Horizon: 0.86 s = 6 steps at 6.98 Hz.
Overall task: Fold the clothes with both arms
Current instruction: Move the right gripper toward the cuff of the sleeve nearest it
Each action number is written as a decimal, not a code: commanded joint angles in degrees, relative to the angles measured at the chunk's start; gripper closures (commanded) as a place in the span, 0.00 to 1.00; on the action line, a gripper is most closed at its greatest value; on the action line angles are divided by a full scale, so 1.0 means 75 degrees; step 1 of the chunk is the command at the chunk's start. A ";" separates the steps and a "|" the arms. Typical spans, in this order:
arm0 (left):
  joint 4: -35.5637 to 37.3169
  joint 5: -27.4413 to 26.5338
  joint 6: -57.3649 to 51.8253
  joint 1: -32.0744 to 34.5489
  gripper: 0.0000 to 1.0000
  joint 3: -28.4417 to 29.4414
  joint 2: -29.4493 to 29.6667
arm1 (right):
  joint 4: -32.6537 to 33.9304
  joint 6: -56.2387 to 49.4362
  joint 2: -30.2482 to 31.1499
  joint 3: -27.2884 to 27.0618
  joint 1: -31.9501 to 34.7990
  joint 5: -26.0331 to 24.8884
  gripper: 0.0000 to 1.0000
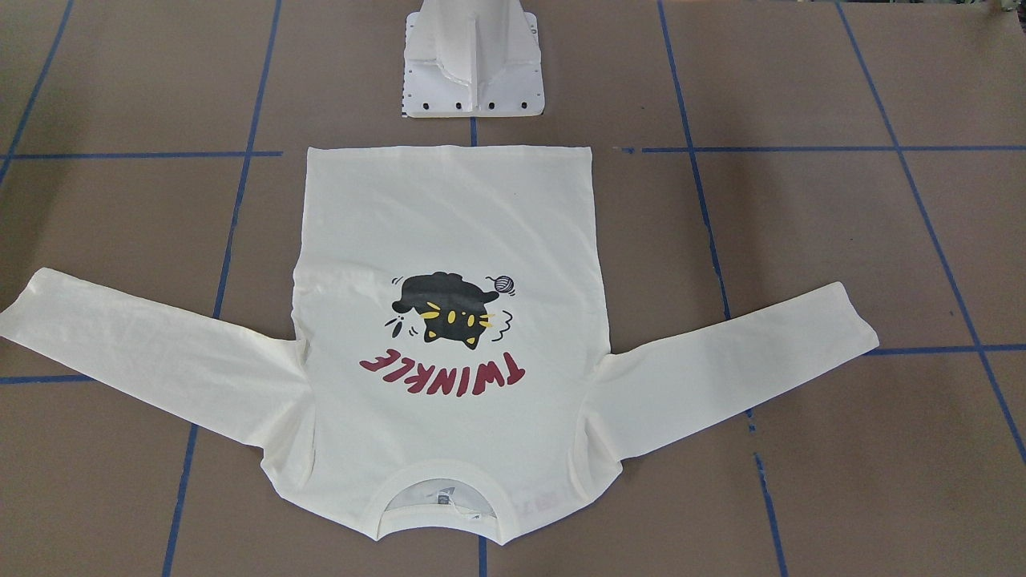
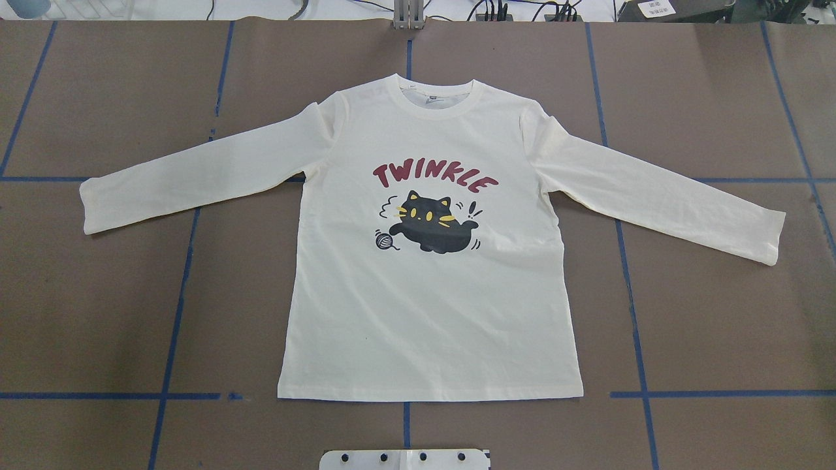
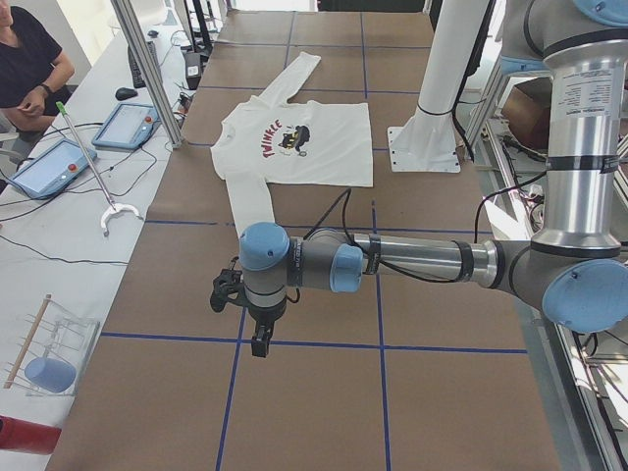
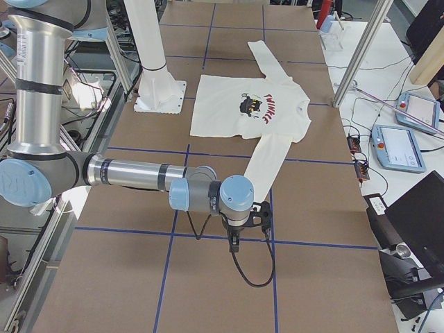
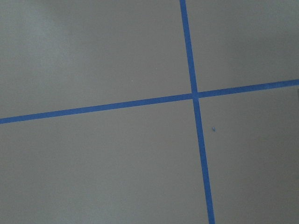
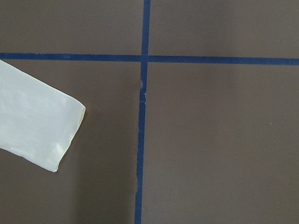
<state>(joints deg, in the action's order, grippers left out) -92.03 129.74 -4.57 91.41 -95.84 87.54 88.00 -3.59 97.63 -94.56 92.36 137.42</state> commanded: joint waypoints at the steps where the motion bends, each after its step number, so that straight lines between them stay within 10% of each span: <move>1: -0.0022 -0.0001 -0.0012 0.0000 0.00 -0.0007 0.0000 | -0.0002 0.0022 -0.0020 -0.0025 0.0025 -0.0007 0.00; 6: -0.0965 -0.0036 -0.0024 -0.0557 0.00 0.0109 0.0563 | -0.0386 0.1332 -0.0735 -0.0095 -0.0813 0.0123 0.00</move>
<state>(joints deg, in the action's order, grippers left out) -94.84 129.47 -4.89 90.35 -95.61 91.09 86.91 3.07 93.16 -95.12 89.90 138.33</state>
